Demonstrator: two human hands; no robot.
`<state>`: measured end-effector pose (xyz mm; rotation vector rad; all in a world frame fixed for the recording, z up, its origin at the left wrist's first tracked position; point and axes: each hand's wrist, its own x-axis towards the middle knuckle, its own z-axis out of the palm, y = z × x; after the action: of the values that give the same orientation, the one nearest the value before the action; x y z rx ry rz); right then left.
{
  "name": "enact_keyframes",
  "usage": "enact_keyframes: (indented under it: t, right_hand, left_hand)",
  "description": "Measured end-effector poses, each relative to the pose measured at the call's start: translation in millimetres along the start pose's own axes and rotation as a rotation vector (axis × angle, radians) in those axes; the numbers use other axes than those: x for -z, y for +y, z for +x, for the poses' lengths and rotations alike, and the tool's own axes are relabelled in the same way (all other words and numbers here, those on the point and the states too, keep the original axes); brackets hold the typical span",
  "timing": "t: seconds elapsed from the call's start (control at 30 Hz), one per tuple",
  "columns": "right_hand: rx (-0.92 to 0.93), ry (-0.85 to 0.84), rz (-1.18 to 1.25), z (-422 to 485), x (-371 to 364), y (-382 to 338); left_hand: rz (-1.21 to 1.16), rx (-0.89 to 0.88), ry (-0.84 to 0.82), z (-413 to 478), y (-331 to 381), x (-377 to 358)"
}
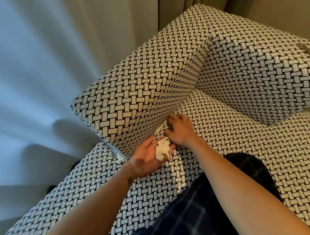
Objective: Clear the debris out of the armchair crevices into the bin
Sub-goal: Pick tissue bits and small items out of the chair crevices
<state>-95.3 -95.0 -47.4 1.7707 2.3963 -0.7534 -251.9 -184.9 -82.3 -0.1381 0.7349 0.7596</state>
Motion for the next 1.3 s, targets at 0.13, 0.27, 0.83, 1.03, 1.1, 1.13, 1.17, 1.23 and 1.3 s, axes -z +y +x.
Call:
enact_keyframes:
  t: [0.13,0.27,0.83,1.03,1.1,1.13,1.17,1.23,1.3]
  right_hand:
    - [0.011,-0.020,-0.137,13.9,-6.3,3.1]
    - [-0.021,-0.065,-0.166,27.0,-15.0,1.7]
    - [0.113,-0.076,-0.246,52.6,-12.2,23.6]
    - [0.122,-0.024,-0.086,45.9,-16.1,33.5]
    - [0.090,-0.033,-0.096,44.1,-18.0,27.2]
    - [0.056,-0.044,-0.128,41.3,-19.0,19.9]
    - [0.023,-0.046,-0.149,37.8,-21.1,11.8]
    - [-0.008,0.002,-0.116,35.1,-25.0,3.8]
    - [0.016,0.075,-0.031,32.8,-30.3,7.6]
  left_hand:
    - [0.038,0.074,-0.141,5.6,2.4,7.8]
    - [0.010,0.136,-0.182,10.6,4.2,6.9]
    - [-0.010,0.107,-0.171,15.1,-1.9,6.1]
    - [0.011,0.090,-0.205,16.1,1.2,2.4]
    - [-0.006,0.093,-0.246,16.8,3.0,4.0]
    - [-0.009,0.091,-0.267,18.0,2.0,6.5]
    - [-0.025,0.089,-0.282,17.9,1.7,6.5]
    - [-0.043,0.100,-0.296,17.3,2.0,7.9]
    - [-0.062,0.095,-0.300,15.1,0.9,7.4]
